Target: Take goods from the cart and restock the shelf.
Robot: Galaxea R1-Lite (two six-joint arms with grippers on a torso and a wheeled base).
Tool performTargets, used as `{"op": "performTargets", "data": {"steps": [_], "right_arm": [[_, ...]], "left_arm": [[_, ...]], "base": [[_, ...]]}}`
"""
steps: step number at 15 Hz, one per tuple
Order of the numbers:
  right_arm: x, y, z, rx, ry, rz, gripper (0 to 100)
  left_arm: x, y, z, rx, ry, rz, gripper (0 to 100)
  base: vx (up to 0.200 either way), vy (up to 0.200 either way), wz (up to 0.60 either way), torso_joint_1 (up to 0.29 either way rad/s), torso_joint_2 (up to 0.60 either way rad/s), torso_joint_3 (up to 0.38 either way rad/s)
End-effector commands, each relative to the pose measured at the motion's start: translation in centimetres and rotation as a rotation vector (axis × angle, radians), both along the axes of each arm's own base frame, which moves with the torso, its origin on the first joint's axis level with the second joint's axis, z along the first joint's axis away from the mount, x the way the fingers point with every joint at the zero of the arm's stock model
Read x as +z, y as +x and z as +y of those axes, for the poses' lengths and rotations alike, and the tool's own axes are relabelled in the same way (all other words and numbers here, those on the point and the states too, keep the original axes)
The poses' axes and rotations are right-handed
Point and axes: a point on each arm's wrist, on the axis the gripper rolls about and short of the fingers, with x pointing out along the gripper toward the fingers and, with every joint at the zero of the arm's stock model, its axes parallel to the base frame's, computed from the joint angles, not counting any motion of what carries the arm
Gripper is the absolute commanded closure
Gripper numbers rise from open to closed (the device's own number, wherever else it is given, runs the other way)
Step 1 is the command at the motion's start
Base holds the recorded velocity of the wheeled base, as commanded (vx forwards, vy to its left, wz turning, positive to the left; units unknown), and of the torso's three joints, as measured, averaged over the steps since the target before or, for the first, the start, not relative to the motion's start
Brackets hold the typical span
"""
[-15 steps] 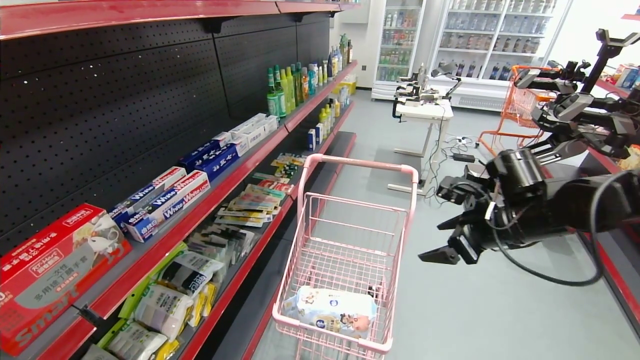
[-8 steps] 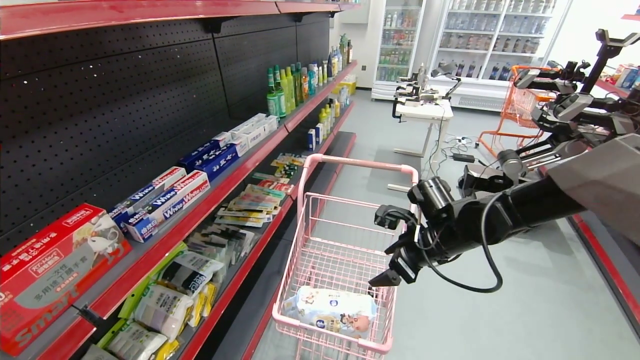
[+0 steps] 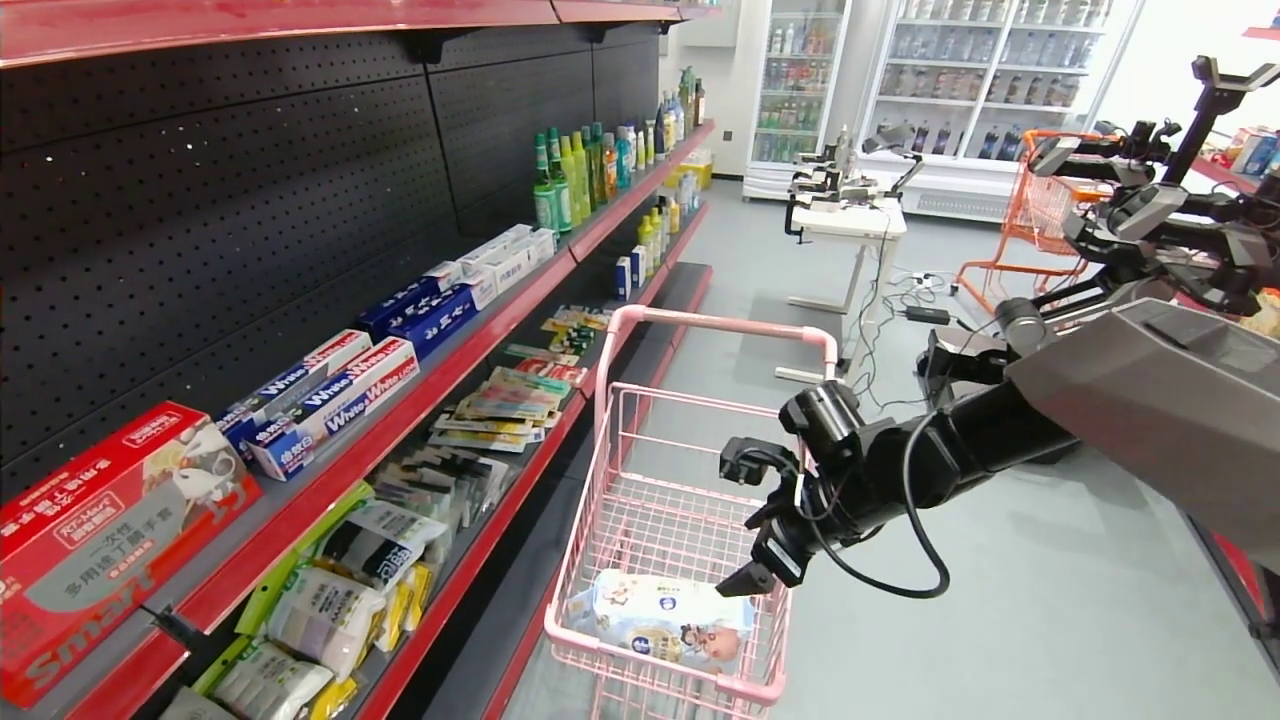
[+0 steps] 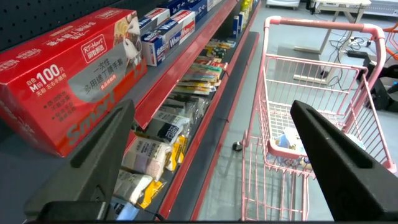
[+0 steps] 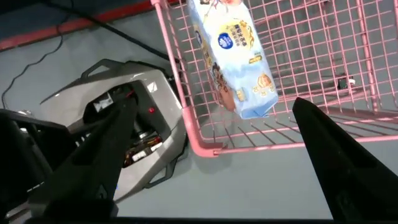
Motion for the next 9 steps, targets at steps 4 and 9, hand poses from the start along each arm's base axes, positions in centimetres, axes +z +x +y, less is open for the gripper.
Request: {"op": "performTargets", "data": {"steps": [4,9], "right_arm": [[-2.1,0.2,0.8,0.039,-0.022,0.023,0],[-4.0,0.1,1.4,0.106,-0.049,0.019,0]], "left_arm": [[0.0,0.0,0.0,0.000,0.000,0.000,0],[0.0,0.0,0.0,0.000,0.000,0.000,0]], "base": [[0.000,0.000,0.00,-0.084,0.18,0.110],[0.000,0.000,0.00,-0.111,0.23,0.122]]}}
